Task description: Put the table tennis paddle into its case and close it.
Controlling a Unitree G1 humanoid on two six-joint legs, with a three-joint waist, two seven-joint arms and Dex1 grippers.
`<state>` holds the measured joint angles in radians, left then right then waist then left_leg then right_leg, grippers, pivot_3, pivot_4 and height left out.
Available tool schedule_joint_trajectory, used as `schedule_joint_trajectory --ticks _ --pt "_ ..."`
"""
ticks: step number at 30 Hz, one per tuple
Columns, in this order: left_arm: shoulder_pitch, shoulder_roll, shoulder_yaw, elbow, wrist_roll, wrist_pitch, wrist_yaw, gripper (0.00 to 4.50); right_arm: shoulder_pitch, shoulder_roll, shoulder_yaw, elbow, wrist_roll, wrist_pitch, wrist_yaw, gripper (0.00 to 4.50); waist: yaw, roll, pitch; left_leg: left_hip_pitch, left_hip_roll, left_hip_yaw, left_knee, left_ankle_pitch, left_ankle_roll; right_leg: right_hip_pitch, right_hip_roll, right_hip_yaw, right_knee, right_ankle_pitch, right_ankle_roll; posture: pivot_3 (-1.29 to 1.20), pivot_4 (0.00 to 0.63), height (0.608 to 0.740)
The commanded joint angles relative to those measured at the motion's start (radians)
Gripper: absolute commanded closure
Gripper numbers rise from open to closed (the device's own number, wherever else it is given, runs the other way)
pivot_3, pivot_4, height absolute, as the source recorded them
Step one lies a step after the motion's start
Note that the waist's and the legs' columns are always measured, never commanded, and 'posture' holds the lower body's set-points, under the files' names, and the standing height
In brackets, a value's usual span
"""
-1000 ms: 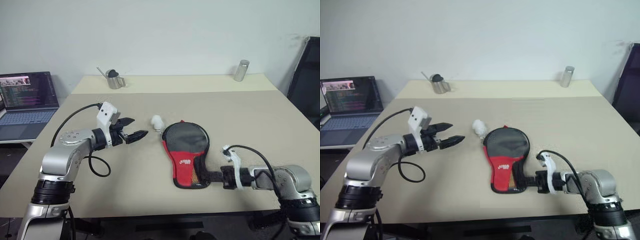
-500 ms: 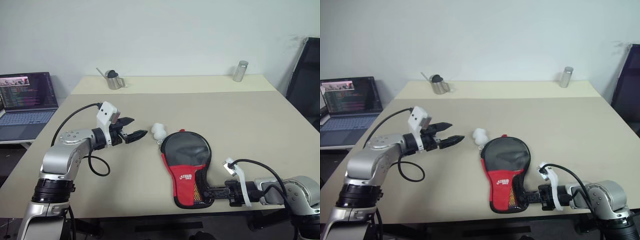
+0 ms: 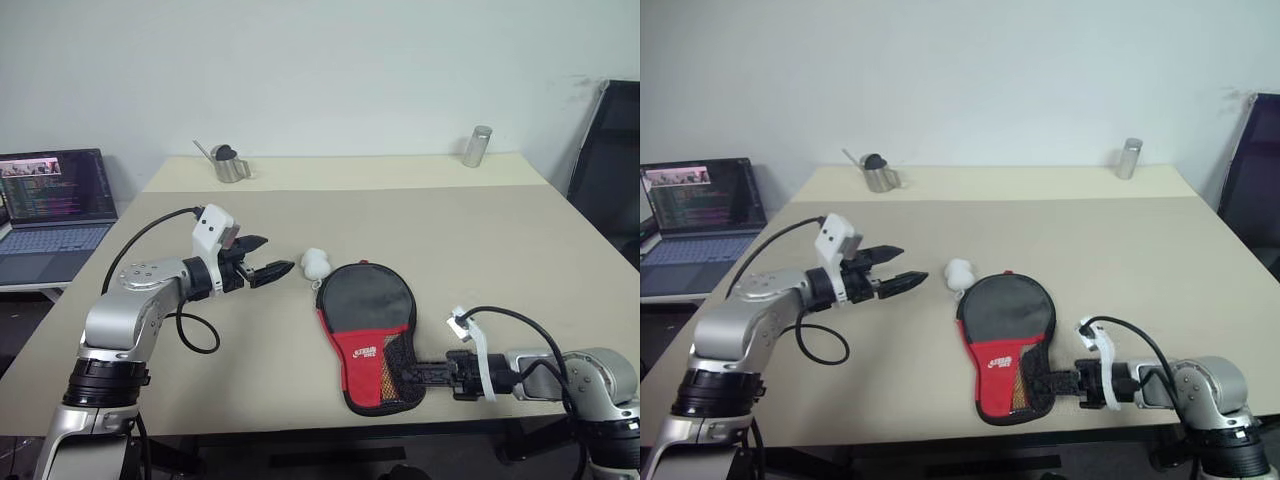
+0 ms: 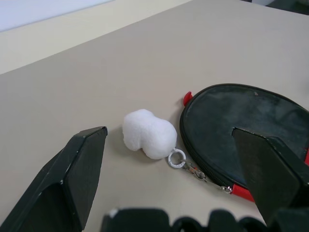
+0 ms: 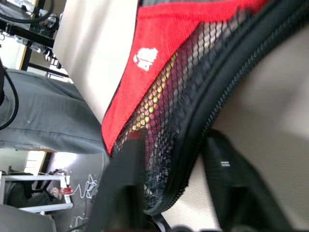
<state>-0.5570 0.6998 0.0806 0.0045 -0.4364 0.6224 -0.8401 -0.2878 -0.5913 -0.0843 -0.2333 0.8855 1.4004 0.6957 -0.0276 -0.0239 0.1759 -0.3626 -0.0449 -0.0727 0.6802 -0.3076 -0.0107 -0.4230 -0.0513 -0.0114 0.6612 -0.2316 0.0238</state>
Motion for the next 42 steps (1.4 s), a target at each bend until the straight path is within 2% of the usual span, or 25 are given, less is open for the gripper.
schedule_joint_trajectory --ticks 1,4,5,8,11,14,16,19,21,24,29,35,40,42 --pt "-0.02 0.01 0.026 -0.015 0.003 -0.023 0.001 0.0 0.003 -0.045 -0.002 -0.025 0.014 -0.035 0.052 1.36 0.0 0.0 0.0 0.0 0.0 0.0 0.0 0.0 0.0 0.0 0.0 0.0 0.0 0.0 0.0 0.0 0.15 0.74" --pt "-0.019 0.012 0.033 -0.011 0.005 -0.026 0.007 0.0 0.027 -0.146 0.018 -0.038 -0.012 -0.121 0.162 0.25 0.001 0.0 0.0 0.0 0.0 0.0 0.0 0.0 0.0 0.0 0.0 0.0 0.0 0.0 0.0 0.0 0.15 0.74" --pt "-0.019 0.012 0.035 -0.009 0.006 -0.026 0.01 0.0 0.032 -0.173 0.025 -0.039 -0.021 -0.15 0.192 0.02 0.002 0.0 0.0 0.0 0.0 0.0 0.0 0.0 0.0 0.0 0.0 0.0 -0.001 0.0 0.0 0.0 0.15 0.74" --pt "-0.037 0.004 0.055 0.027 0.015 -0.037 0.041 0.0 -0.007 -0.245 -0.011 0.022 -0.028 -0.242 0.295 0.02 0.0 -0.001 0.0 0.0 0.0 0.0 0.0 0.0 0.0 0.001 0.0 0.0 -0.001 0.0 0.0 0.0 0.15 0.74" --pt "-0.071 -0.016 0.068 0.069 0.018 -0.034 0.089 0.0 -0.097 -0.27 -0.012 0.046 -0.081 -0.366 0.335 0.02 -0.002 -0.001 0.001 0.001 0.0 0.0 0.0 0.0 0.0 0.001 0.001 0.0 -0.001 0.0 0.0 0.0 0.15 0.74" --pt "-0.112 -0.052 0.063 0.114 0.029 -0.014 0.141 0.0 -0.246 -0.179 0.015 0.035 -0.106 -0.438 0.272 0.02 -0.003 -0.001 0.0 0.002 0.001 0.0 0.0 0.0 0.0 0.001 0.001 0.0 0.0 0.0 0.0 0.0 0.15 0.74" --pt "-0.144 -0.087 0.044 0.158 0.045 -0.007 0.175 0.0 -0.336 -0.042 0.054 0.098 -0.173 -0.502 0.156 0.02 -0.004 -0.001 0.0 0.002 0.001 0.0 0.0 0.0 0.0 0.001 0.001 0.0 0.0 0.0 0.0 0.0 0.15 0.74" --pt "-0.191 -0.138 0.001 0.22 0.081 0.008 0.213 0.0 -0.405 0.164 0.114 0.238 -0.342 -0.646 -0.049 0.02 -0.001 -0.003 -0.001 0.001 0.001 -0.001 0.0 0.002 -0.004 0.0 0.001 0.0 0.001 0.0 0.0 0.0 0.15 0.74" --pt "-0.236 -0.19 -0.016 0.268 0.095 0.029 0.249 0.0 -0.403 0.245 0.208 0.303 -0.472 -0.766 -0.105 0.02 0.005 -0.003 -0.001 0.0 0.0 -0.001 0.0 0.003 -0.006 -0.001 0.0 0.0 0.001 0.0 0.0 0.0 0.15 0.74" --pt "-0.272 -0.242 -0.039 0.318 0.124 0.029 0.276 0.0 -0.377 0.306 0.284 0.377 -0.577 -0.86 -0.131 0.02 0.013 -0.003 -0.001 -0.006 -0.001 -0.001 0.0 0.003 -0.006 -0.006 -0.002 0.0 0.0 0.0 0.0 0.0 0.15 0.74" --pt "-0.306 -0.314 -0.054 0.396 0.156 0.02 0.305 0.0 -0.32 0.348 0.324 0.449 -0.652 -0.886 -0.148 0.02 0.009 -0.004 -0.002 -0.019 -0.004 0.0 0.002 0.003 -0.006 -0.02 -0.003 0.001 0.001 0.001 0.0 0.0 0.15 0.74" --pt "-0.321 -0.373 -0.064 0.464 0.183 0.06 0.35 0.0 -0.276 0.354 0.344 0.46 -0.699 -0.865 -0.14 0.02 -0.003 -0.004 -0.003 -0.014 -0.003 0.0 0.001 0.004 -0.007 -0.017 -0.003 0.001 0.003 0.001 0.0 0.0 0.15 0.74" --pt "-0.336 -0.428 -0.058 0.539 0.214 0.051 0.428 0.0 -0.274 0.371 0.331 0.463 -0.714 -0.864 -0.145 0.02 -0.003 -0.004 -0.003 0.001 -0.002 -0.001 -0.001 0.002 -0.005 -0.002 -0.001 0.0 0.002 0.0 0.0 0.0 0.15 0.74" --pt "-0.336 -0.448 -0.067 0.554 0.229 0.043 0.449 0.0 -0.271 0.375 0.328 0.46 -0.718 -0.861 -0.145 0.02 -0.002 -0.004 -0.003 0.001 -0.002 -0.001 0.0 0.002 -0.004 -0.001 -0.002 0.0 0.002 0.0 0.0 0.0 0.15 0.74"
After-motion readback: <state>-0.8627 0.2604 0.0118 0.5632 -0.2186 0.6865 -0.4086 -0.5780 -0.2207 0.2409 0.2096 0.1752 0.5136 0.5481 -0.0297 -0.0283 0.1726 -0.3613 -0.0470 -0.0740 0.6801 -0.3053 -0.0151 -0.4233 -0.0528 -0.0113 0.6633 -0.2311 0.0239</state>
